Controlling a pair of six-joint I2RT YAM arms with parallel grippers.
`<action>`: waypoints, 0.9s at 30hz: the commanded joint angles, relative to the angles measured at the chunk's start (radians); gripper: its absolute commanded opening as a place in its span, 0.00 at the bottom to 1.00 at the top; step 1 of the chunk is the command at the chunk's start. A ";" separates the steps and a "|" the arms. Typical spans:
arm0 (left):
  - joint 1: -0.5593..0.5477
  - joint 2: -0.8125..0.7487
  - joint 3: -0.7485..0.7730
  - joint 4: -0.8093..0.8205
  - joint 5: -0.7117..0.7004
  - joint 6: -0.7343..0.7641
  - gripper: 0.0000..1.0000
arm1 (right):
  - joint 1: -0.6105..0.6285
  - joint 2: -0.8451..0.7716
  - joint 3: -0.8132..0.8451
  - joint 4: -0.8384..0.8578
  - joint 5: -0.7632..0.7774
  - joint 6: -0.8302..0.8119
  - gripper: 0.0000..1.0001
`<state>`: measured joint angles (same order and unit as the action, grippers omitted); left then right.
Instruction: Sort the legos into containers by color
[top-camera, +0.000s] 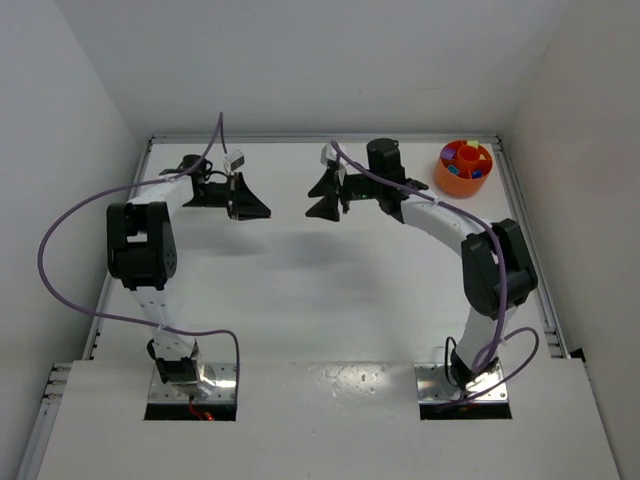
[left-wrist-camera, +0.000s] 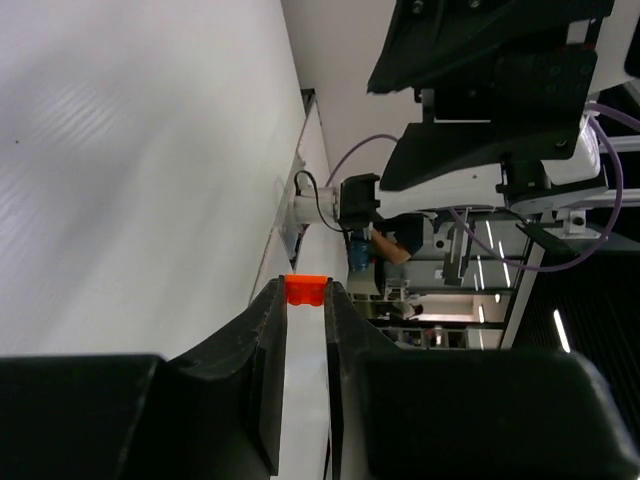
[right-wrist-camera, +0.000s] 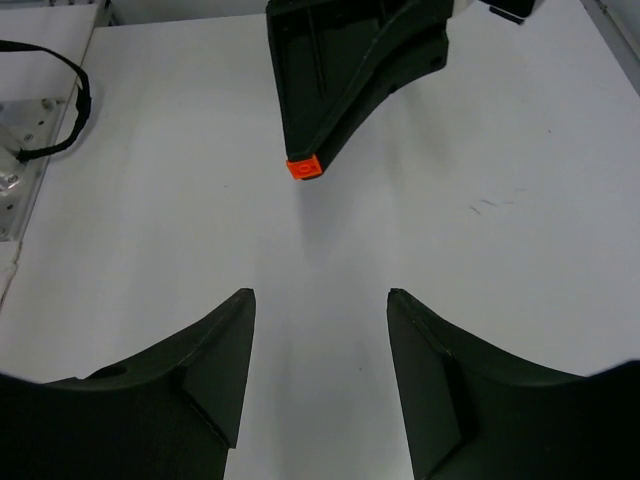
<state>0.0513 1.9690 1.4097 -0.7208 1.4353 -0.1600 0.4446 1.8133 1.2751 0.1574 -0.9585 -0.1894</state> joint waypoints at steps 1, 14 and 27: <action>-0.011 -0.084 0.003 0.060 0.178 -0.020 0.00 | 0.032 0.004 0.010 0.082 -0.034 -0.074 0.56; -0.021 -0.104 0.044 0.070 -0.084 -0.068 0.00 | 0.134 0.092 0.023 0.340 0.412 0.378 0.47; -0.021 -0.203 -0.126 0.870 -0.349 -0.866 0.00 | 0.161 0.073 -0.028 0.432 0.362 0.459 0.47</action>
<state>0.0536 1.8080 1.2945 0.0086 1.1324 -0.9020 0.5919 1.9202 1.2560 0.4873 -0.5671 0.2279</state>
